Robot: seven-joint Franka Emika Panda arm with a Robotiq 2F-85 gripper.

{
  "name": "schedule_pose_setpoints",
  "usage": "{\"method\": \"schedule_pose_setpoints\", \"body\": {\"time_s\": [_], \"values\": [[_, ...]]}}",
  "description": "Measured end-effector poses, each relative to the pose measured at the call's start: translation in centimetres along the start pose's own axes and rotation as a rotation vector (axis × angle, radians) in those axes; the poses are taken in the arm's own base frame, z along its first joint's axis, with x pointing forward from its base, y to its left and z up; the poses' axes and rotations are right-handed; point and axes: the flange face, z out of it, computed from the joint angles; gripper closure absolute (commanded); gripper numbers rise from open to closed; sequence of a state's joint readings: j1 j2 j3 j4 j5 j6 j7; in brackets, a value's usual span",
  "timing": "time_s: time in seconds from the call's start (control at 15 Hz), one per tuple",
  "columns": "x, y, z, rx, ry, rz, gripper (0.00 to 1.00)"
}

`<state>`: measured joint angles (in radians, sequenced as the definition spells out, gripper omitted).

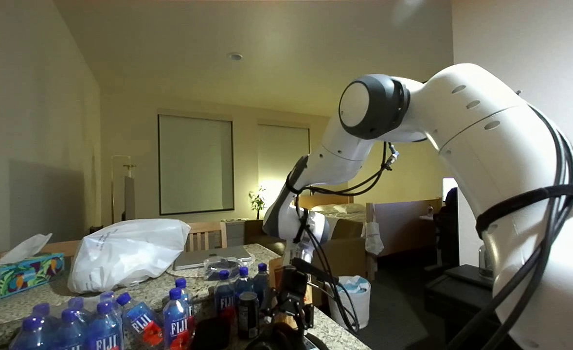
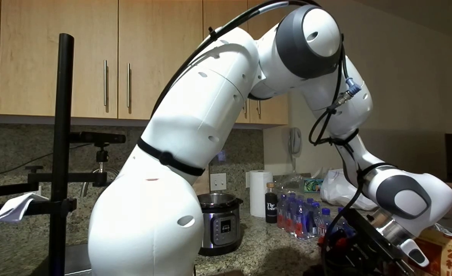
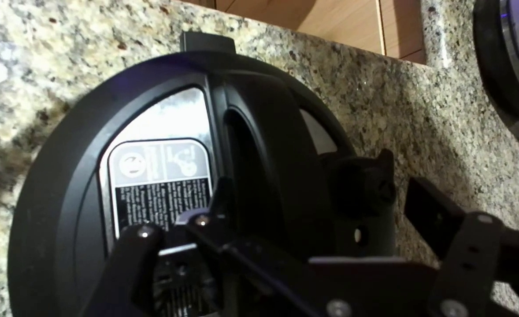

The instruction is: Put the lid on the cooker

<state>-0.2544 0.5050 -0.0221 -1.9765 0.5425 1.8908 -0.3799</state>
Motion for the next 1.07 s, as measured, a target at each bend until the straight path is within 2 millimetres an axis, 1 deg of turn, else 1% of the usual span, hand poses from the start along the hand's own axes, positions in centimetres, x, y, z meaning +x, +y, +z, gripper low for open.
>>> {"method": "schedule_pose_setpoints", "body": {"time_s": [0.27,0.47,0.67,0.8,0.93,1.0,1.07], "values": [[0.1,-0.4,-0.1,0.004,-0.004,-0.014,0.0],[0.5,-1.8,-0.2,0.003,-0.003,-0.046,0.0],[1.2,-2.7,0.2,0.007,-0.009,-0.105,0.0],[1.7,-2.7,0.8,0.031,-0.024,-0.153,0.0],[2.2,-1.9,1.4,0.084,-0.045,-0.204,0.0],[2.5,-1.3,1.7,0.119,-0.056,-0.228,0.05],[2.7,-0.7,1.9,0.157,-0.073,-0.25,0.26]]}}
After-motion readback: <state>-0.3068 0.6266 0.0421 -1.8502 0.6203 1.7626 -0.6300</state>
